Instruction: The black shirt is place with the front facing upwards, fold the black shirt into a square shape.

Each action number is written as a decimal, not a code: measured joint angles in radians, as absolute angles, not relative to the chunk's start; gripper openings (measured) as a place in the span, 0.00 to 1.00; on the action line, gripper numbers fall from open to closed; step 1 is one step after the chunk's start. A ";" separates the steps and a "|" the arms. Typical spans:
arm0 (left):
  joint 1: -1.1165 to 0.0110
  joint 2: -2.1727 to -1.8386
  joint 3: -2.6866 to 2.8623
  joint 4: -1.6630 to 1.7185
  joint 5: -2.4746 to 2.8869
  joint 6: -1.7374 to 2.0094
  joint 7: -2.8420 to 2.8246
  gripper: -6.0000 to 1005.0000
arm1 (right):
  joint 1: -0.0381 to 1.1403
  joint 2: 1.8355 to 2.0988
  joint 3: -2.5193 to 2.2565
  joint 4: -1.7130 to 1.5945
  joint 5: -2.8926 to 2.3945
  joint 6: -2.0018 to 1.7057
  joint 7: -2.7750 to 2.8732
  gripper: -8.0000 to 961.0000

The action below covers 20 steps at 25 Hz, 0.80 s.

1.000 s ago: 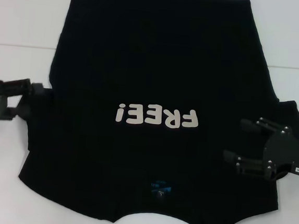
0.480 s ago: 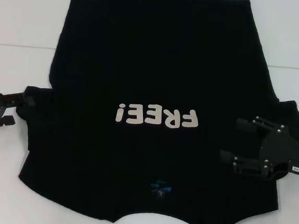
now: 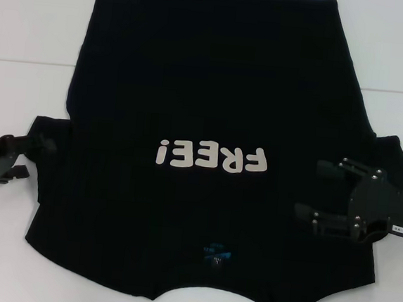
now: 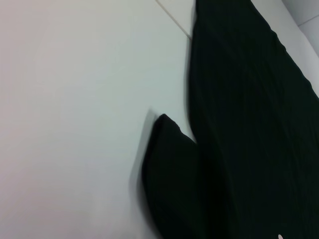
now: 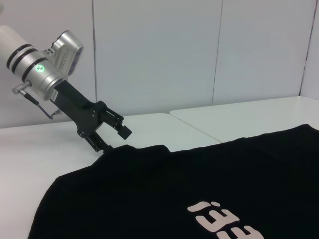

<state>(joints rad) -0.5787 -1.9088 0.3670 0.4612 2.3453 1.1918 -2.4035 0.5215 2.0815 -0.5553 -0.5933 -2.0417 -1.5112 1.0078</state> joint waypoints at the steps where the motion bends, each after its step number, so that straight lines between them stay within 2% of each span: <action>1: -0.580 -1.911 0.367 0.461 2.345 1.192 -2.403 0.93 | 0.522 2.082 -0.555 -0.593 -2.042 -1.511 1.008 0.97; 12: -0.601 -1.927 0.405 0.460 2.345 1.178 -2.397 0.93 | 0.521 2.082 -0.555 -0.593 -2.042 -1.513 1.008 0.96; 18: -0.603 -1.928 0.428 0.470 2.346 1.165 -2.396 0.82 | 0.517 2.083 -0.555 -0.596 -2.042 -1.513 1.008 0.97; 20: -0.603 -1.929 0.437 0.470 2.347 1.152 -2.395 0.74 | 0.514 2.083 -0.555 -0.596 -2.041 -1.513 1.008 0.97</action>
<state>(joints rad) -0.6025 -1.9285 0.4369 0.4698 2.3470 1.1522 -2.3948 0.5143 2.0826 -0.5553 -0.5964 -2.0410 -1.5126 1.0078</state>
